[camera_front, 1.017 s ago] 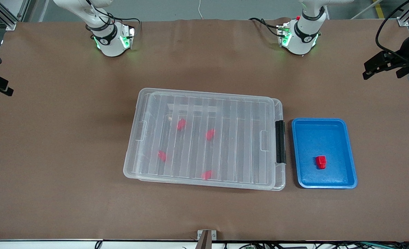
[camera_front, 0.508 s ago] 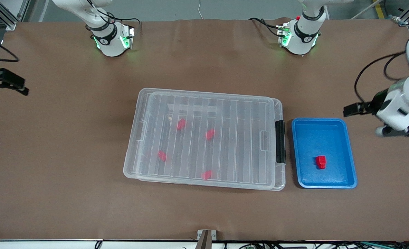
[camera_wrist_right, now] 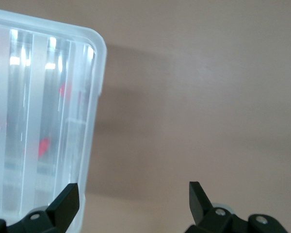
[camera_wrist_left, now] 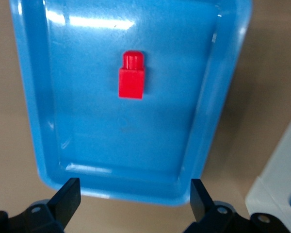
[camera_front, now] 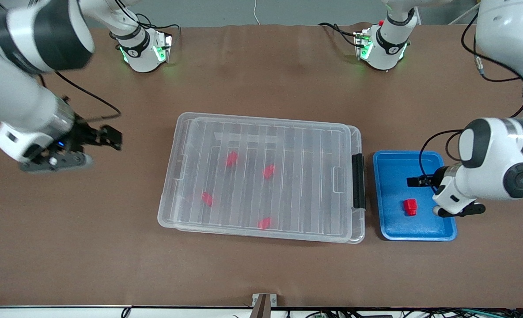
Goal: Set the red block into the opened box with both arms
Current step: 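Grasp the red block with the left gripper while the right gripper grips the box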
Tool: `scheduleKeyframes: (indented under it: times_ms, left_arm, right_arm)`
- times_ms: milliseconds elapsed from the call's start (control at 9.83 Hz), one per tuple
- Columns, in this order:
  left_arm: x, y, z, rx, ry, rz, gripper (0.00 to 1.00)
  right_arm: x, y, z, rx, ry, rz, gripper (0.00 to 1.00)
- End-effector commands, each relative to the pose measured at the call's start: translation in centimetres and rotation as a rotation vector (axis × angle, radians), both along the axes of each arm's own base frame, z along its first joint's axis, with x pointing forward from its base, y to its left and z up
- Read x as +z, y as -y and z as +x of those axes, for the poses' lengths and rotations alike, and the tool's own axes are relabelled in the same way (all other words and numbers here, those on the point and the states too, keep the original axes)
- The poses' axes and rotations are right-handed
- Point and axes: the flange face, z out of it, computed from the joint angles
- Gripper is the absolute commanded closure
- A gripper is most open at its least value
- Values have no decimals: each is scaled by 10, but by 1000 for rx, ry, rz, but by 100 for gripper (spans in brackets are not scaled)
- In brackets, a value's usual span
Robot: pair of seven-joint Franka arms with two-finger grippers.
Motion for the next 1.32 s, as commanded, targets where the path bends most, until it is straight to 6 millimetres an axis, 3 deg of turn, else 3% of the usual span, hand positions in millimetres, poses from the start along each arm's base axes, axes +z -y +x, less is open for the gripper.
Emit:
scheduleKeyframes:
  times_ms: [0,203,305,508,712,814,915,1017,1220]
  left_arm:
    - [-77,-11,8,0,-14,11,2]
    - [-104,-8,13,-22,-10,40,13]
    - [-115,-13,17,-18,-3,38,15]
    - [-134,-11,22,-13,40,32,25]
    - [-140,-4,30,-25,78,25,33]
    - [-138,-1,33,-33,89,20,46]
    - [-133,-1,37,-41,101,19,69]
    - [-127,-2,38,-39,109,19,84]
    - [-91,-3,47,-40,152,26,98]
  right_arm:
    - [-51,-14,15,-35,-2,25,0]
    - [-118,-38,-4,-1,-16,17,0]
    - [-136,-44,-15,12,-29,13,0]
    - [-144,-45,-21,16,-48,6,0]
    - [-152,-59,-31,44,-58,2,0]
    - [-153,-54,-30,41,-59,-6,0]
    - [-154,-46,-28,36,-63,-17,0]
    - [-154,-35,-25,22,-67,-20,0]
    - [-154,-22,-24,17,-77,-37,0]
